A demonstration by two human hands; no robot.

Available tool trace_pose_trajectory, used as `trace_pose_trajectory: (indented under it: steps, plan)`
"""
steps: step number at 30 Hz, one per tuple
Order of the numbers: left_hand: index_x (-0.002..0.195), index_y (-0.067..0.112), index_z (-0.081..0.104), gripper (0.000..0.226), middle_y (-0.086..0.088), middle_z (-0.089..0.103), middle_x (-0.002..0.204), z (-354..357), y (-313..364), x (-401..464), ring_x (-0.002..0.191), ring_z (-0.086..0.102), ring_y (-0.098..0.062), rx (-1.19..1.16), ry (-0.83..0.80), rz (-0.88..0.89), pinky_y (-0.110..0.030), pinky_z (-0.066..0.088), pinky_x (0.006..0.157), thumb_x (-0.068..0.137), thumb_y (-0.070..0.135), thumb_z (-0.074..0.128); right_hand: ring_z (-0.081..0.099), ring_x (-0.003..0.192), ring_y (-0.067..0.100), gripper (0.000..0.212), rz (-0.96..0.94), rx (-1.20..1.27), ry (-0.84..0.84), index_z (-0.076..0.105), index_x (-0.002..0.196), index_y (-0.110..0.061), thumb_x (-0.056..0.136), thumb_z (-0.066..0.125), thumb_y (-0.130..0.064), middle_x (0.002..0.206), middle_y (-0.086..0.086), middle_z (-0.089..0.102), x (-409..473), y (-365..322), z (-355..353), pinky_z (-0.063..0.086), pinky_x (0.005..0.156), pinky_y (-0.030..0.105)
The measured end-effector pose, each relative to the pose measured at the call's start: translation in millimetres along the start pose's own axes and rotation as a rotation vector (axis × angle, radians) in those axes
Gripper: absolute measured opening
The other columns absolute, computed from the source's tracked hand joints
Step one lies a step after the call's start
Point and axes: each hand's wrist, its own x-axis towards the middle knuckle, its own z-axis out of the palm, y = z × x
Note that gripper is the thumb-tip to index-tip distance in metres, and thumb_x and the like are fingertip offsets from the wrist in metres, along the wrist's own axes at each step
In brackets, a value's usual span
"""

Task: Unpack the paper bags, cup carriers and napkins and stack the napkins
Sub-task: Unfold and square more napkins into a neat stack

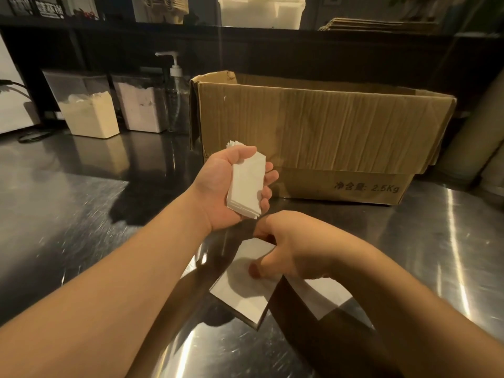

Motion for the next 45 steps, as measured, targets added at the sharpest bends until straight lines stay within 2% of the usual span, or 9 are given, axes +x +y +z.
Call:
trace_pose_trajectory:
  steps: [6, 9, 13, 21, 30, 34, 39, 42, 45]
  plan:
    - [0.117, 0.015, 0.064, 0.034, -0.011, 0.069, 0.104, 2.8, -0.1, -0.9, 0.079, 0.060, -0.022, 0.038, 0.055, 0.023, -0.032, 0.048, 0.071, 0.094, 0.038, 0.057, 0.064, 0.096, 0.014, 0.051, -0.051, 0.082, 0.033, 0.061, 0.129, -0.026, 0.082, 0.083, -0.029, 0.109, -0.007, 0.065, -3.7, 4.0, -5.5, 0.053, 0.071, 0.018]
    - [0.119, 0.015, 0.064, 0.035, -0.011, 0.071, 0.107, 4.2, -1.3, -0.4, 0.084, 0.061, -0.023, 0.085, 0.076, 0.023, -0.033, 0.049, 0.072, 0.094, 0.039, 0.058, 0.063, 0.083, 0.012, 0.028, -0.077, 0.102, 0.067, 0.066, 0.108, -0.027, 0.085, 0.081, -0.030, 0.090, -0.007, 0.063, -4.9, 7.6, -9.2, 0.045, 0.063, 0.017]
    - [0.115, 0.015, 0.066, 0.032, -0.011, 0.075, 0.103, 4.9, -2.2, -0.1, 0.101, 0.059, -0.027, 0.124, 0.100, 0.022, -0.035, 0.050, 0.078, 0.094, 0.038, 0.059, 0.065, 0.085, 0.013, 0.010, -0.111, 0.068, 0.084, 0.066, 0.096, -0.027, 0.091, 0.074, -0.030, 0.092, -0.003, 0.067, -2.0, 10.7, -8.1, 0.047, 0.067, 0.021]
    - [0.127, 0.012, 0.063, 0.044, -0.010, 0.069, 0.111, 5.1, -1.3, -0.8, 0.106, 0.065, -0.027, 0.219, 0.067, 0.026, -0.042, 0.056, 0.086, 0.096, 0.042, 0.057, 0.066, 0.099, 0.006, 0.014, -0.243, 0.326, 0.173, 0.066, 0.092, -0.038, 0.096, 0.068, -0.025, 0.101, -0.018, 0.067, -11.4, 19.1, -19.6, 0.059, 0.087, 0.028]
    - [0.114, 0.026, 0.066, 0.041, -0.008, 0.074, 0.094, 7.1, -8.1, -3.1, 0.085, 0.072, -0.027, 0.261, -0.153, -0.102, -0.044, 0.060, 0.079, 0.092, 0.056, 0.050, 0.067, 0.093, 0.013, 0.013, -0.236, 0.701, 0.573, 0.066, 0.109, -0.029, 0.096, 0.066, -0.026, 0.105, -0.009, 0.066, -13.4, 24.2, -29.3, 0.063, 0.062, 0.031]
    - [0.120, 0.030, 0.064, 0.057, -0.006, 0.076, 0.097, 8.6, -12.3, -3.3, 0.085, 0.074, -0.025, 0.233, -0.188, -0.124, -0.041, 0.062, 0.075, 0.089, 0.073, 0.044, 0.066, 0.097, 0.013, 0.013, -0.230, 0.709, 0.687, 0.066, 0.108, -0.028, 0.096, 0.066, -0.024, 0.104, -0.011, 0.066, -9.6, 24.1, -27.3, 0.065, 0.071, 0.032]
    - [0.118, 0.028, 0.062, 0.053, -0.007, 0.075, 0.085, 10.6, -15.8, -7.5, 0.081, 0.071, -0.024, 0.261, -0.174, -0.122, -0.043, 0.059, 0.078, 0.071, 0.051, 0.068, 0.064, 0.100, 0.012, 0.023, -0.224, 0.651, 0.699, 0.058, 0.119, -0.030, 0.098, 0.064, -0.026, 0.109, -0.015, 0.061, -8.4, 22.1, -24.0, 0.064, 0.073, 0.029]
    - [0.121, 0.024, 0.062, 0.050, -0.009, 0.076, 0.088, 9.8, -15.2, -6.5, 0.083, 0.070, -0.026, 0.224, -0.138, -0.150, -0.041, 0.059, 0.078, 0.076, 0.044, 0.069, 0.061, 0.098, 0.013, 0.024, -0.087, 0.597, 0.731, 0.051, 0.125, -0.028, 0.102, 0.058, -0.024, 0.111, -0.010, 0.059, -6.3, 28.0, -30.9, 0.062, 0.072, 0.027]
    - [0.124, 0.017, 0.063, 0.048, -0.011, 0.073, 0.098, 8.2, -12.8, -4.0, 0.085, 0.067, -0.025, 0.194, -0.151, -0.141, -0.039, 0.055, 0.079, 0.084, 0.043, 0.066, 0.062, 0.095, 0.018, 0.010, 0.142, 0.291, 0.652, 0.057, 0.106, -0.020, 0.099, 0.059, -0.028, 0.103, -0.002, 0.064, -7.8, 41.8, -44.9, 0.054, 0.080, 0.034]
